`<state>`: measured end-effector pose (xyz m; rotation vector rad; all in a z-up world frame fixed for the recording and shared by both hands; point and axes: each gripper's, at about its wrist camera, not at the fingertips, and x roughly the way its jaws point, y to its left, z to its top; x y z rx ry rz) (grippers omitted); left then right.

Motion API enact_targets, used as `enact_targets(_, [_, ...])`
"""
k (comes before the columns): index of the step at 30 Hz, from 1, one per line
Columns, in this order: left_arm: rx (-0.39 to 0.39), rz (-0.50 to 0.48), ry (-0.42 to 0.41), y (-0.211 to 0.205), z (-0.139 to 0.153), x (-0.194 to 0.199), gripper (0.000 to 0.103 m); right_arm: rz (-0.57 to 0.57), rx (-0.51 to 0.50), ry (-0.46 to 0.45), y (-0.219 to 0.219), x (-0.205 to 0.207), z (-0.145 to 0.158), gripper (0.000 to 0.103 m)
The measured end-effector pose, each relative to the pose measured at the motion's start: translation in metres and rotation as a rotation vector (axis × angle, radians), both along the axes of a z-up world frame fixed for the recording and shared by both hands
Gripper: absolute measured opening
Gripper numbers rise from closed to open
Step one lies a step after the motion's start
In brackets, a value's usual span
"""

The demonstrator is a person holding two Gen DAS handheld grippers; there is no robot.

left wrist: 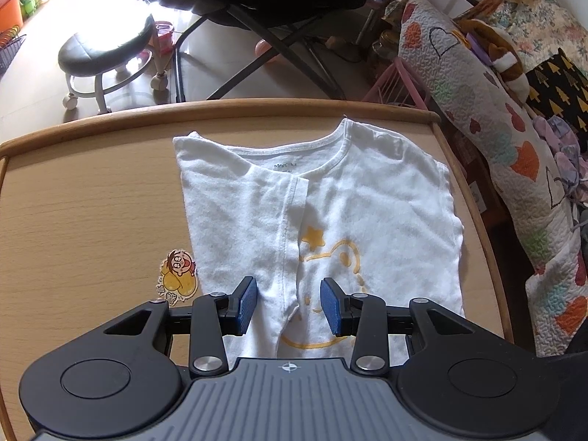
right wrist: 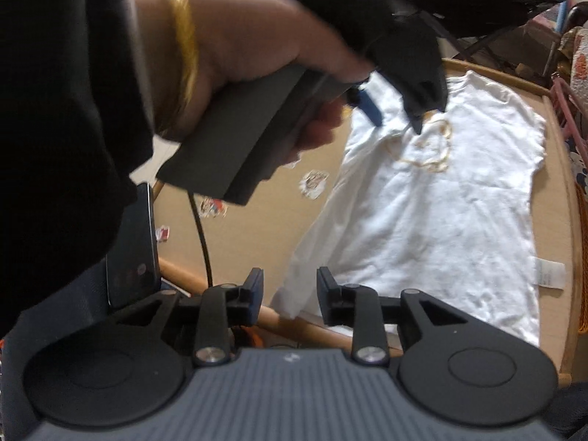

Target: Fold clothes

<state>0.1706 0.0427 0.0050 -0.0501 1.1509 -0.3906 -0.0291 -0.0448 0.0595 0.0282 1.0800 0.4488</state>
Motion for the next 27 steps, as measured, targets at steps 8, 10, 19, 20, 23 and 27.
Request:
enact_targets(8, [-0.053, 0.021, -0.02, 0.005, 0.001, 0.0, 0.035, 0.014, -0.048, -0.011, 0.002, 0.003, -0.007, 0.004])
enact_targets(10, [-0.074, 0.023, -0.035, 0.006, 0.004, 0.0, 0.029, -0.008, -0.029, -0.02, -0.005, 0.001, -0.002, 0.004])
enact_targets(19, [-0.143, 0.02, -0.094, -0.005, 0.02, 0.0, 0.013, -0.195, 0.08, 0.026, -0.048, 0.0, -0.003, 0.004])
enact_targets(20, [-0.153, 0.028, -0.095, -0.005, 0.022, 0.0, 0.013, -0.218, 0.092, 0.036, -0.053, 0.001, -0.003, 0.004])
enact_targets(23, [-0.187, 0.064, -0.088, -0.003, 0.024, 0.001, 0.018, -0.279, 0.13, 0.084, -0.069, 0.004, -0.01, 0.004])
enact_targets(27, [-0.173, 0.102, -0.072, 0.005, 0.027, -0.001, 0.021, -0.314, 0.138, 0.14, -0.079, 0.008, -0.029, 0.004])
